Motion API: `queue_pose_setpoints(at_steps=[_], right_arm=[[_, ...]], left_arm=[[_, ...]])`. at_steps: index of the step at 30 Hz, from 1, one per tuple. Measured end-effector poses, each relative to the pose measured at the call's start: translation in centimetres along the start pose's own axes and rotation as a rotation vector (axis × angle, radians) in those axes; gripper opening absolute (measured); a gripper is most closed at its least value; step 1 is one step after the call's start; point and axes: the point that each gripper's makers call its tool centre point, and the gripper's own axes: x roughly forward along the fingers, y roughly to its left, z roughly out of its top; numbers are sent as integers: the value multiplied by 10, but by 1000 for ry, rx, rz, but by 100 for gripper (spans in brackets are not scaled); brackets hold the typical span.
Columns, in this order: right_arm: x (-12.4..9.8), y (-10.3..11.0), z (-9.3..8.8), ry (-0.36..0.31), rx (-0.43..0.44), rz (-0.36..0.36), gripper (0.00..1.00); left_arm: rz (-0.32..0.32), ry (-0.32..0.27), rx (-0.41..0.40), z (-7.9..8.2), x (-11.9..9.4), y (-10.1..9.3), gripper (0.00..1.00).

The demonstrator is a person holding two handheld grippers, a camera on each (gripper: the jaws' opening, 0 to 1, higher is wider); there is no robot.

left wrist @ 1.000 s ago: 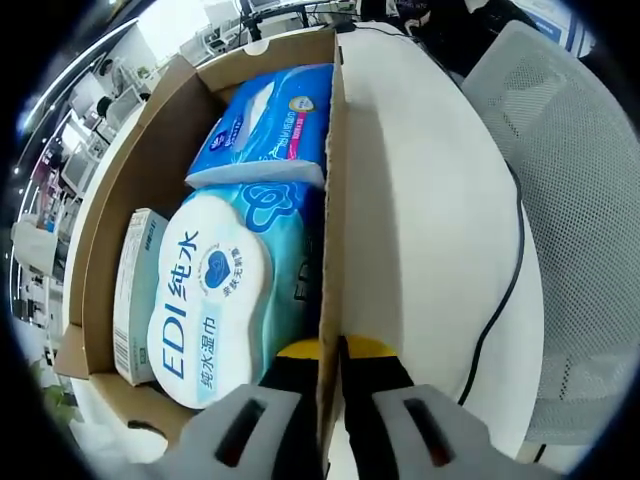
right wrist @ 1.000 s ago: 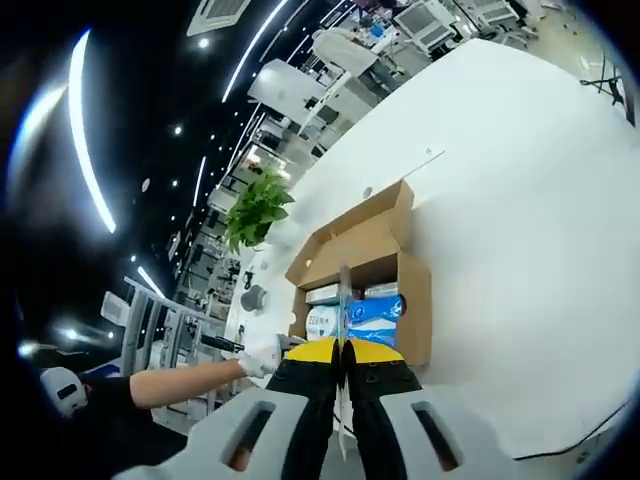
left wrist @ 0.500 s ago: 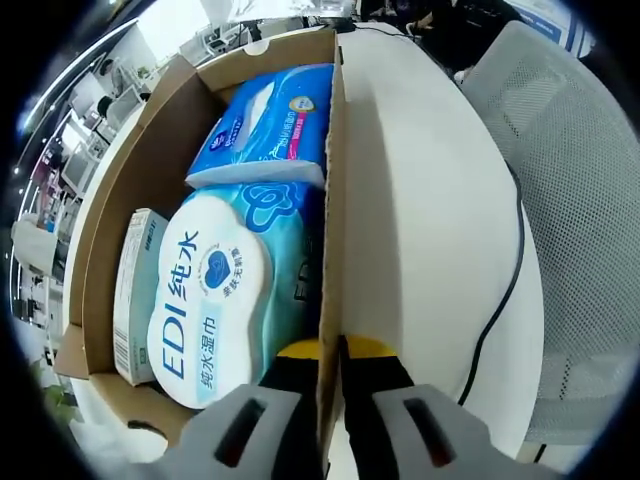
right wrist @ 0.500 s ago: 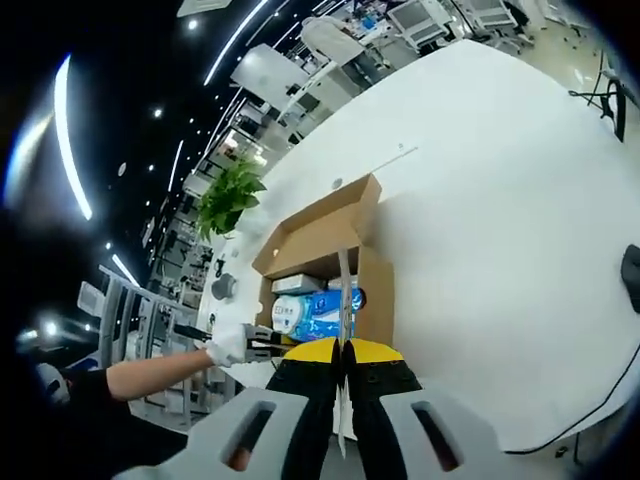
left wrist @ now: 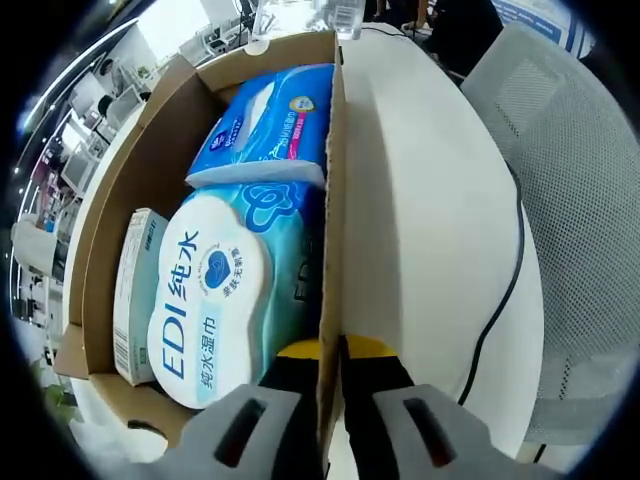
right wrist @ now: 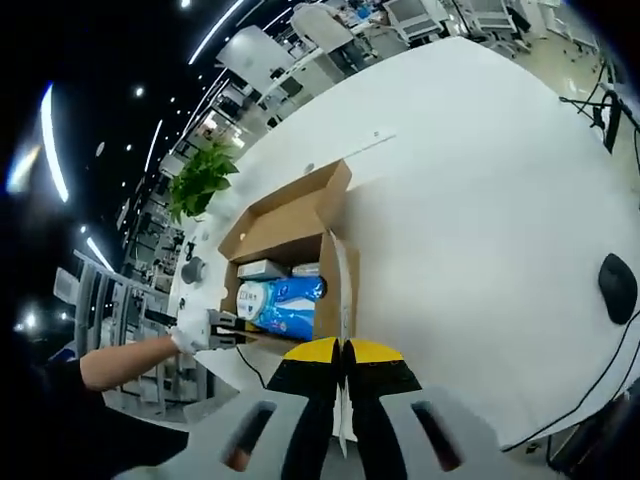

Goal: Operate the shoe box by opening the lid, removing the specified soft item, and placing it in the target area until the item is outside and the box remains undamaged.

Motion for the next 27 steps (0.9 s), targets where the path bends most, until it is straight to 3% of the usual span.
queue_pose_setpoints(at_steps=[2,3,8,20,24,25,27], right_arm=[[6,1,-4,-14,26,-1,0],[13,1,-11,2,-31,-3,0],[24,0,-18,27,-54,-34,0],[21,-10,0,36,-57,-41,0],[27,-18,1,49,-28,-4,0],[31,-16,3,34,12,27,0],[33,-14,2,42,7,74,0]], left_arm=[[-1,0,0,0,0,0,2],[-2,0,0,0,0,0,2],[-2,-1,2,0,-1,-1,2],[0,-1,4,-1,-1,-1,2],[-1,-1,5,-1,-1,-2,2],[-1,-1,5,-1,-1,-2,2],[0,-1,5,-1,-1,-1,2]])
